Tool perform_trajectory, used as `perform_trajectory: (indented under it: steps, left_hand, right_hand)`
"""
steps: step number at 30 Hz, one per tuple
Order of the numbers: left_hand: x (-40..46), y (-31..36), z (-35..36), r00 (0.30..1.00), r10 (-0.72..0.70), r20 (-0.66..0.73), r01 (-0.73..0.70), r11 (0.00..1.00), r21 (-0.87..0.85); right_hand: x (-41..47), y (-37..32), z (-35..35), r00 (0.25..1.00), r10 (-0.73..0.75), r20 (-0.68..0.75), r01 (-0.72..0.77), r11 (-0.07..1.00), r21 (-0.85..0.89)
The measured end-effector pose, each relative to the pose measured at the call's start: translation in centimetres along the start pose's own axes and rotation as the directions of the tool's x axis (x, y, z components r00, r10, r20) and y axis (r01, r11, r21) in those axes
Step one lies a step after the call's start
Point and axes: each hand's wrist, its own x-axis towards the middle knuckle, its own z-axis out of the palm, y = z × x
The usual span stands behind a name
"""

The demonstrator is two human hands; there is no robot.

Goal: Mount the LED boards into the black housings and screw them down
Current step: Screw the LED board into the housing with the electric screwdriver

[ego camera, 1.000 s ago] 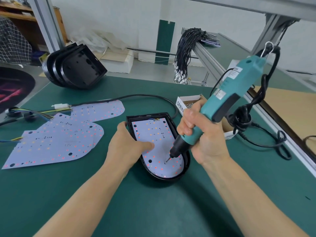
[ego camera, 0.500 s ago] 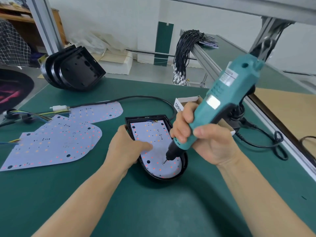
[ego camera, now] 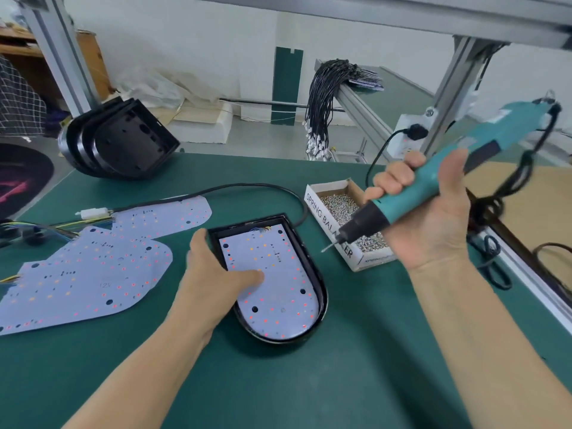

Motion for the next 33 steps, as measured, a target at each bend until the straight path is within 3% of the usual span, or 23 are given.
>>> perform_trajectory:
  steps: [2, 4, 6, 8, 10, 13, 16, 19, 24, 26, 29, 31, 33]
  left_hand:
    - [0.2, 0.6, -0.2, 0.992, 0.096, -0.087, -0.067, 0.955, 0.287]
    - [0.4, 1.6, 0.4, 0.939, 0.316, -0.138, -0.202, 0.829, 0.521]
    - [1.0, 3.3, 2.2, 0.816, 0.574, -0.072, -0.441, 0.698, 0.564]
    - [2.1, 5.6, 5.4, 0.731, 0.674, 0.107, -0.601, 0.561, 0.569]
    - [3.5, 7.6, 9.2, 0.689, 0.658, 0.304, -0.668, 0.414, 0.618]
    - [5.5, 8.9, 13.9, 0.695, 0.502, 0.514, -0.682, 0.235, 0.692]
    - [6.4, 8.7, 16.3, 0.741, 0.353, 0.571, -0.645, 0.141, 0.751]
    - [6.6, 9.1, 17.2, 0.756, 0.332, 0.563, -0.626, 0.120, 0.770]
    - [6.6, 9.0, 17.3, 0.770, 0.297, 0.564, -0.620, 0.143, 0.771]
    - [6.5, 8.7, 16.8, 0.766, 0.324, 0.555, -0.629, 0.205, 0.750]
    - [6.3, 9.0, 15.6, 0.791, 0.390, 0.472, -0.612, 0.487, 0.623]
    - [5.6, 9.5, 14.2, 0.824, 0.395, 0.406, -0.548, 0.736, 0.397]
    - [4.8, 9.9, 12.4, 0.866, 0.329, 0.376, -0.385, 0.919, 0.081]
  right_hand:
    - [-0.1, -1.0, -0.8, 0.993, -0.084, -0.089, 0.077, 0.994, -0.082]
    - [0.0, -2.1, -1.7, 0.972, -0.162, -0.173, 0.136, 0.979, -0.150]
    - [0.1, -3.0, -2.4, 0.945, -0.229, -0.235, 0.181, 0.961, -0.207]
    - [0.3, -3.5, -2.7, 0.922, -0.294, -0.251, 0.229, 0.939, -0.258]
    - [0.6, -3.5, -2.7, 0.901, -0.348, -0.260, 0.271, 0.918, -0.289]
    - [0.8, -3.4, -3.0, 0.864, -0.410, -0.293, 0.299, 0.885, -0.358]
    - [0.7, -3.2, -3.4, 0.851, -0.432, -0.298, 0.304, 0.869, -0.389]
    - [0.8, -3.3, -3.5, 0.850, -0.435, -0.297, 0.305, 0.866, -0.396]
    - [0.8, -3.6, -3.4, 0.845, -0.450, -0.289, 0.321, 0.859, -0.398]
    - [0.7, -3.8, -3.2, 0.844, -0.456, -0.281, 0.323, 0.852, -0.412]
    - [0.6, -4.0, -2.8, 0.846, -0.457, -0.274, 0.324, 0.850, -0.416]
    - [0.4, -4.1, -2.4, 0.845, -0.459, -0.273, 0.331, 0.851, -0.407]
    - [0.3, -4.1, -1.8, 0.847, -0.458, -0.271, 0.340, 0.858, -0.386]
